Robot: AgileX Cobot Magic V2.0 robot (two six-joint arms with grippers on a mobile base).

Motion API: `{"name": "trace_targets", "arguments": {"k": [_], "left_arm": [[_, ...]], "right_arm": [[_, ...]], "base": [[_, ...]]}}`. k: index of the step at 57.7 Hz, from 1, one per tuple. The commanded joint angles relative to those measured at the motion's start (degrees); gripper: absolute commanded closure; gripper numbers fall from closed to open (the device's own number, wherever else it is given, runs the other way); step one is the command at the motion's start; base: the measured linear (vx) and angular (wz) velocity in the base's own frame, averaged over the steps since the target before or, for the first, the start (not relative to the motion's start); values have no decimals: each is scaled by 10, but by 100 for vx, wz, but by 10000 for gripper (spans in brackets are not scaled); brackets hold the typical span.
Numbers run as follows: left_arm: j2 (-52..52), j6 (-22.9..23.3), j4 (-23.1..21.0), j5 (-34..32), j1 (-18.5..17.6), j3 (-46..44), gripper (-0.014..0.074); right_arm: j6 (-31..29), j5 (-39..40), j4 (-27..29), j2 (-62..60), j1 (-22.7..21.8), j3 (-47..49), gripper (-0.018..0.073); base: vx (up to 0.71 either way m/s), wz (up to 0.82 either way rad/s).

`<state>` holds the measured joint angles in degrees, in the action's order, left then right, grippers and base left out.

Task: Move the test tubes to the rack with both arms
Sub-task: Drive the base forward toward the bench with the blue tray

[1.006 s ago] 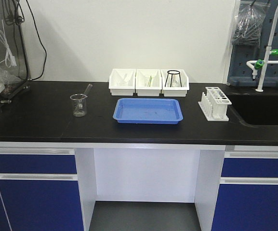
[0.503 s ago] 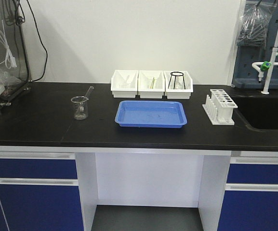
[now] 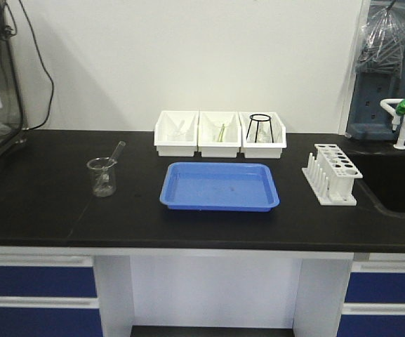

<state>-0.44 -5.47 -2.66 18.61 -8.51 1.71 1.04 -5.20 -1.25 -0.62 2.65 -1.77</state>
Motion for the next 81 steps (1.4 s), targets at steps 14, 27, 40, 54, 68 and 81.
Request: {"name": "trace_targets", "arguments": {"k": [14, 27, 40, 54, 68, 81], "left_arm": [[-12, 1, -4, -45, 1, 15, 617], [-12, 1, -4, -45, 1, 15, 617], [-12, 0, -4, -45, 1, 15, 617], [-12, 0, -4, -45, 1, 15, 617], [-12, 0, -4, -45, 1, 15, 617], [-12, 0, -4, -45, 1, 15, 617]], "right_arm": [[-4, 44, -1, -4, 0, -6, 566], [-4, 44, -1, -4, 0, -6, 566], [-4, 44, -1, -4, 0, -6, 566], [-4, 44, -1, -4, 0, -6, 566], [-4, 44, -1, -4, 0, -6, 566], [-4, 44, -1, -4, 0, -6, 566]], "base": [[36, -11], [39, -6], [40, -1], [41, 3], [39, 6], [32, 3]]}}
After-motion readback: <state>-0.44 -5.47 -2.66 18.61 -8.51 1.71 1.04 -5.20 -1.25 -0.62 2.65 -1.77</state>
